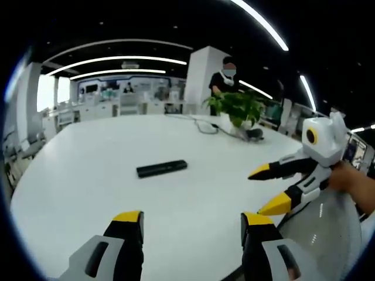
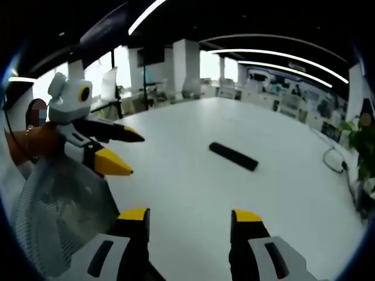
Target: Press the specified remote control buttons in sequence, fully releasing each button before pressing the next.
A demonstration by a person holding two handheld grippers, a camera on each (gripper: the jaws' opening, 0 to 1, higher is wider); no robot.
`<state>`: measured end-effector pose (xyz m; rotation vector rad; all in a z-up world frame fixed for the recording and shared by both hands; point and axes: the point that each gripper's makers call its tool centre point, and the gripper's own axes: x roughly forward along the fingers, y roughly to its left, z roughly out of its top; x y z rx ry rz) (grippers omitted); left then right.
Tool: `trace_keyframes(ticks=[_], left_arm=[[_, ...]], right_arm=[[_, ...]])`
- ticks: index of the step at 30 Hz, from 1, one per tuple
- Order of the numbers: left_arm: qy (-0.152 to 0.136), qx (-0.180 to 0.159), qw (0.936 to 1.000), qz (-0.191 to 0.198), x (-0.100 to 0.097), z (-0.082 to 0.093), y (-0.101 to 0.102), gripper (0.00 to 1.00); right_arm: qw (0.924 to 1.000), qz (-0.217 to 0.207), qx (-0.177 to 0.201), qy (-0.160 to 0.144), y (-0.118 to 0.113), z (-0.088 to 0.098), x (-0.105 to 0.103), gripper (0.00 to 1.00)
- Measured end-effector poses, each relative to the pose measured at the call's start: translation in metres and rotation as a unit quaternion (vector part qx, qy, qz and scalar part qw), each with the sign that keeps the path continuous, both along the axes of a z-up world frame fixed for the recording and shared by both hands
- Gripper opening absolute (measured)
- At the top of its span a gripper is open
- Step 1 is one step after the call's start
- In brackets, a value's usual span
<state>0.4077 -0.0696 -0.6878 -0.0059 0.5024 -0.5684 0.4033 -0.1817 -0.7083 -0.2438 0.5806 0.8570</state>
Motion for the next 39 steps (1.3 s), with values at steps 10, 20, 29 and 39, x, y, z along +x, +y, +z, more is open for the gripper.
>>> trace_keyframes(ticks=[10,20,29,39], left_arm=[[0.002,0.001,1.0,-0.001,-0.0014,0.0001,-0.0016,0.68],[0.004,0.002,1.0,-0.001,-0.0026,0.0002,-0.0027,0.68],[0.006,0.004,1.0,0.0,-0.0018,-0.0015,-0.0008,0.68],[0.012,0.001,0.9999,0.005,-0.0015,-0.0027,0.0,0.68]], right_arm=[[1.0,-0.001,-0.002,0.0,-0.0011,-0.0007,0.0009,0.53],[1.0,0.0,-0.004,0.001,-0.0014,-0.0012,0.0001,0.53],[1.0,0.001,-0.006,0.003,-0.0015,-0.0019,-0.0003,0.53],[0.9999,-0.003,-0.009,0.006,-0.0038,-0.004,0.0006,0.53]])
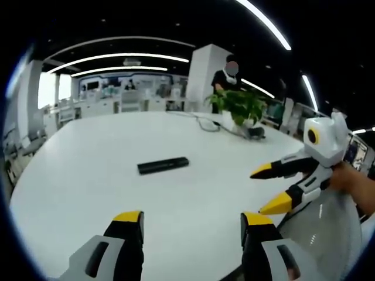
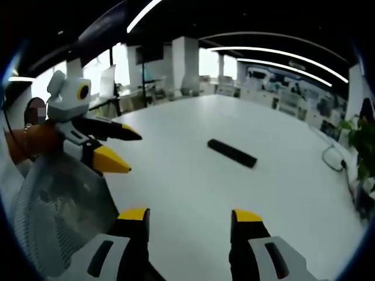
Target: Press the specified remote control buttons in sequence, fully releasing each button before pressing the next.
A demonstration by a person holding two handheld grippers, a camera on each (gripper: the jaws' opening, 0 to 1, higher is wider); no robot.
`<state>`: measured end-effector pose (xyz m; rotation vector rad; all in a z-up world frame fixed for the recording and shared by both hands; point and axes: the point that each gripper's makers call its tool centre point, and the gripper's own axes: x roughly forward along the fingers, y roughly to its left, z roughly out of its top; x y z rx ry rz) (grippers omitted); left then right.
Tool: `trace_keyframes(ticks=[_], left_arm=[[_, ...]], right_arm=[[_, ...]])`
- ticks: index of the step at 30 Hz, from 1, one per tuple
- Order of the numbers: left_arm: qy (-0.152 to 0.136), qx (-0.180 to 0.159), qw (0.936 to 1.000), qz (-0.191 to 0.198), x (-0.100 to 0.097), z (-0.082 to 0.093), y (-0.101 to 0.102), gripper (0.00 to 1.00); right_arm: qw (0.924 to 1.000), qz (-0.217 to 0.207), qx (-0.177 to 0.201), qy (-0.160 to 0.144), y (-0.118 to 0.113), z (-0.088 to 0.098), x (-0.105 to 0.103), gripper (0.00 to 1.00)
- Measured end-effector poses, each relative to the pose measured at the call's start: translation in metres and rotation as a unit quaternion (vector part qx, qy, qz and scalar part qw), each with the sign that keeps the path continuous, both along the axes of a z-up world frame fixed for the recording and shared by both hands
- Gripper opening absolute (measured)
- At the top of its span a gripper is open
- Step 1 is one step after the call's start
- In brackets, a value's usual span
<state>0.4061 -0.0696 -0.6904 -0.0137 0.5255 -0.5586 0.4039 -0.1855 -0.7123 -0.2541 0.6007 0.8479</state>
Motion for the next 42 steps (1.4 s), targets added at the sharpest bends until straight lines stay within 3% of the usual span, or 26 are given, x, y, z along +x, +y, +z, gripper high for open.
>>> trace_keyframes(ticks=[18,32,42], left_arm=[[0.013,0.001,0.9999,0.002,0.0,-0.005,0.003,0.68],[0.005,-0.001,1.0,0.004,0.001,-0.001,0.004,0.68],[0.002,-0.007,1.0,0.005,0.004,0.002,0.003,0.67]], right_arm=[[0.9999,0.004,-0.009,0.005,0.001,-0.005,-0.001,0.52],[0.9998,0.006,-0.011,0.013,0.002,-0.007,-0.003,0.51],[0.9999,-0.005,0.014,0.002,0.002,0.008,0.007,0.47]])
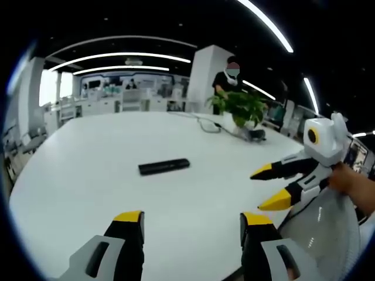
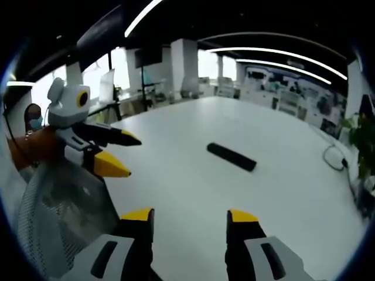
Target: Press the specified remote control buttons in sequence, fully releasing each button before pressing the next.
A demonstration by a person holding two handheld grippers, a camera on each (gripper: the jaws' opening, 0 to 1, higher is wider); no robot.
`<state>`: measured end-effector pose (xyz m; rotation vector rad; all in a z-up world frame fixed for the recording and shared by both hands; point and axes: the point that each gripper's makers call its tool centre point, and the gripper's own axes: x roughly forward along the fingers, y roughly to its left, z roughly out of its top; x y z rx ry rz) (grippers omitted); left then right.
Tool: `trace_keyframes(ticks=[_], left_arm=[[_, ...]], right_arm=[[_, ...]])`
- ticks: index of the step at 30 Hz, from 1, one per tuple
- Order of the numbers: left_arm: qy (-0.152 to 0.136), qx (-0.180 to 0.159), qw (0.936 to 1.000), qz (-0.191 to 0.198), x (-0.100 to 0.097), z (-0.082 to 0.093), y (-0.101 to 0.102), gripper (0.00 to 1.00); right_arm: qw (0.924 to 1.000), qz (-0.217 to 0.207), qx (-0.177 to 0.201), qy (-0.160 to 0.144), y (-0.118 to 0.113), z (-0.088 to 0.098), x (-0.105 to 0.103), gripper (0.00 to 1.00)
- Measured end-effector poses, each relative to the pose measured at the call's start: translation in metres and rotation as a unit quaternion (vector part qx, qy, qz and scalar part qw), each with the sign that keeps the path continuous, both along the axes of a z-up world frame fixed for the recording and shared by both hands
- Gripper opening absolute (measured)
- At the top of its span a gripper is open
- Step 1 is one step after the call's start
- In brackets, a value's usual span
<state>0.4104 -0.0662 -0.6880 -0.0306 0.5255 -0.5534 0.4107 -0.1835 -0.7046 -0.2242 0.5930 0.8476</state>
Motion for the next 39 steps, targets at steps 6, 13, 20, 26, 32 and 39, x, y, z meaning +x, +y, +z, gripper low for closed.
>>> trace_keyframes(ticks=[6,13,20,26,32,39], left_arm=[[0.005,-0.003,1.0,-0.001,0.002,-0.001,0.0,0.67],[0.002,0.004,1.0,-0.003,0.003,0.0,-0.001,0.67],[-0.007,0.02,0.9998,-0.001,0.011,0.004,0.009,0.68],[-0.015,0.033,0.9993,0.003,0.019,0.006,0.018,0.7],[-0.019,0.048,0.9986,-0.007,0.028,0.007,0.022,0.72],[-0.025,0.064,0.9973,-0.027,0.04,0.009,0.025,0.71]], right_arm=[[1.0,0.002,0.0,0.003,0.001,0.0,0.0,0.49],[0.9999,-0.004,-0.004,-0.009,-0.005,0.009,0.01,0.49],[0.9998,-0.008,-0.004,-0.016,-0.01,0.014,0.019,0.49],[0.9997,-0.009,0.0,-0.024,-0.009,0.019,0.024,0.52],[0.9997,-0.004,-0.003,-0.024,-0.009,0.02,0.029,0.52],[0.9994,0.004,-0.01,-0.032,-0.011,0.023,0.04,0.49]])
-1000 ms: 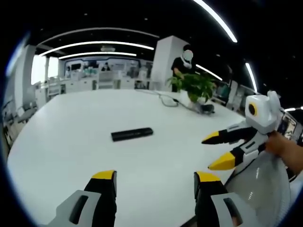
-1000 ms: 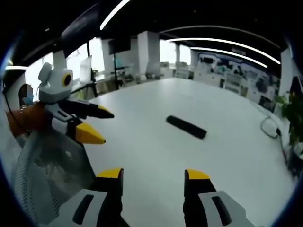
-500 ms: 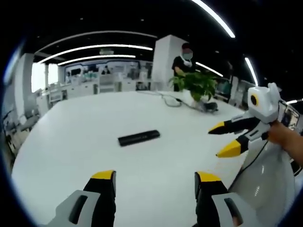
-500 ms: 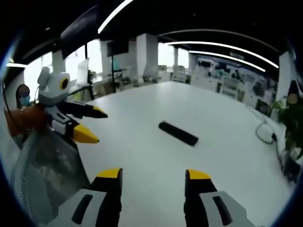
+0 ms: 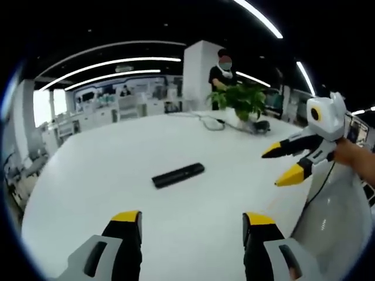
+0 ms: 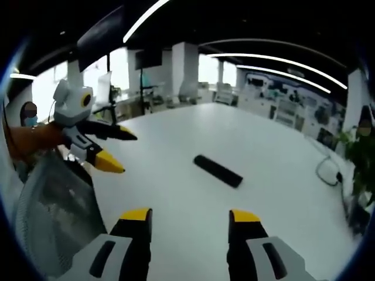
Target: Press the specified remote control buttons in sequence, fully releasing each button before pressing the next.
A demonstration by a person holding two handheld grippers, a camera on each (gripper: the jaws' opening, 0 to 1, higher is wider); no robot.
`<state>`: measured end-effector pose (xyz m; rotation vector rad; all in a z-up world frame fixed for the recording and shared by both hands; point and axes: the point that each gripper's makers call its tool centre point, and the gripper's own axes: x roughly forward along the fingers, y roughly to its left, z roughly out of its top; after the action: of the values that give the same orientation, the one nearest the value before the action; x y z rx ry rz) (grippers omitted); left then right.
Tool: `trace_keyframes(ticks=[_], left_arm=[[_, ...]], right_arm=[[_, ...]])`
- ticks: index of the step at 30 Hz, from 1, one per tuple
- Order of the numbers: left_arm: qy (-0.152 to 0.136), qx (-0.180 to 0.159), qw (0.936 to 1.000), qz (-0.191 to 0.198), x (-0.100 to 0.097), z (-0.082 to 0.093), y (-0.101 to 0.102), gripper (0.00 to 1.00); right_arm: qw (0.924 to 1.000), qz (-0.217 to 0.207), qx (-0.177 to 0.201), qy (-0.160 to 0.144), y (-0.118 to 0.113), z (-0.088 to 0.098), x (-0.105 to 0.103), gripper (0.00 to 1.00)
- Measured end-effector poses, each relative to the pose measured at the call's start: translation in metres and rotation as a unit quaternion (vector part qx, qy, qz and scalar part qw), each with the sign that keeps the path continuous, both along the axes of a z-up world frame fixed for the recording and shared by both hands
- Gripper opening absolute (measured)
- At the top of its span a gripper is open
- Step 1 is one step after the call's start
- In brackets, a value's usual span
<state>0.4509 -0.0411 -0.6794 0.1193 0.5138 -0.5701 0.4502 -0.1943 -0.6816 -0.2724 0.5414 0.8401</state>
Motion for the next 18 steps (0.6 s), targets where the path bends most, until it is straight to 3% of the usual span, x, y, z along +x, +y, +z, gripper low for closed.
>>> trace_keyframes(ticks=[9,18], left_arm=[[-0.003,0.029,0.9995,-0.015,0.015,-0.001,0.009,0.71],[0.007,0.04,0.9989,-0.026,0.024,-0.013,0.008,0.7]], right_arm=[[0.9999,0.007,-0.011,-0.01,-0.005,0.005,0.014,0.48],[0.9997,0.011,-0.022,-0.006,-0.007,-0.004,0.022,0.48]])
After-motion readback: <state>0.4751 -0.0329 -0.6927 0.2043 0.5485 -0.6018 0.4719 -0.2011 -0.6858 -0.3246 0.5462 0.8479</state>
